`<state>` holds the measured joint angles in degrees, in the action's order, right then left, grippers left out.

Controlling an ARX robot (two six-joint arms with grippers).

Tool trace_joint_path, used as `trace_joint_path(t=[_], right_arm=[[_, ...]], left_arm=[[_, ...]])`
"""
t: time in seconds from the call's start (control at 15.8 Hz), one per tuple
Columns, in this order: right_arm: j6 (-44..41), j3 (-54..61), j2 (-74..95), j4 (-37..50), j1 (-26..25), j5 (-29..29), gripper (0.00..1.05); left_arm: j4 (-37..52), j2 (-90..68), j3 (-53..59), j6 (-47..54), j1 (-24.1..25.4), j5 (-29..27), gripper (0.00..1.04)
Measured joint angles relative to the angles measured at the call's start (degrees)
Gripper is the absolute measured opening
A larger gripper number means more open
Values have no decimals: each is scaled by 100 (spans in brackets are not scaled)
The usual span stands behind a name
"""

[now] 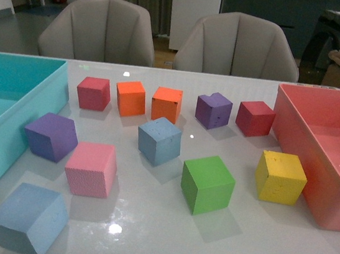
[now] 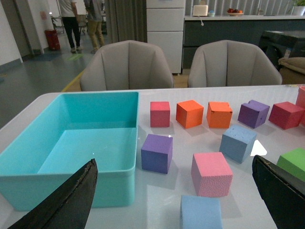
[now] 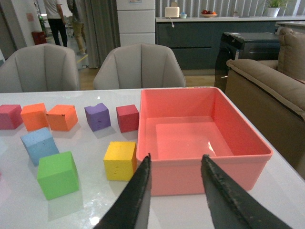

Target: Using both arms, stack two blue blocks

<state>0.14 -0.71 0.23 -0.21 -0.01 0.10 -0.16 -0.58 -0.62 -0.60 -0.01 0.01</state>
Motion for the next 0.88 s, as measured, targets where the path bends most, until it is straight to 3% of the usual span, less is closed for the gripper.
trace_joint_path(t=[0.38, 0.44, 0.57, 0.7, 0.88], right_arm=[[0, 0, 0, 0, 0, 0, 100], [0, 0, 0, 0, 0, 2, 97], [0, 0, 0, 4, 0, -7, 98], [0, 0, 0, 2, 0, -9, 98], [0, 0, 0, 2, 0, -11, 98]], left_arm=[[-35, -4, -2, -4, 2, 17, 98], [-1080, -535, -391, -160, 225, 710, 98], [-1217, -1276, -656, -273, 164, 925, 98], [-581, -2210, -741, -396, -299, 857, 98], [1010, -4192, -1010, -501, -1080, 308, 98]])
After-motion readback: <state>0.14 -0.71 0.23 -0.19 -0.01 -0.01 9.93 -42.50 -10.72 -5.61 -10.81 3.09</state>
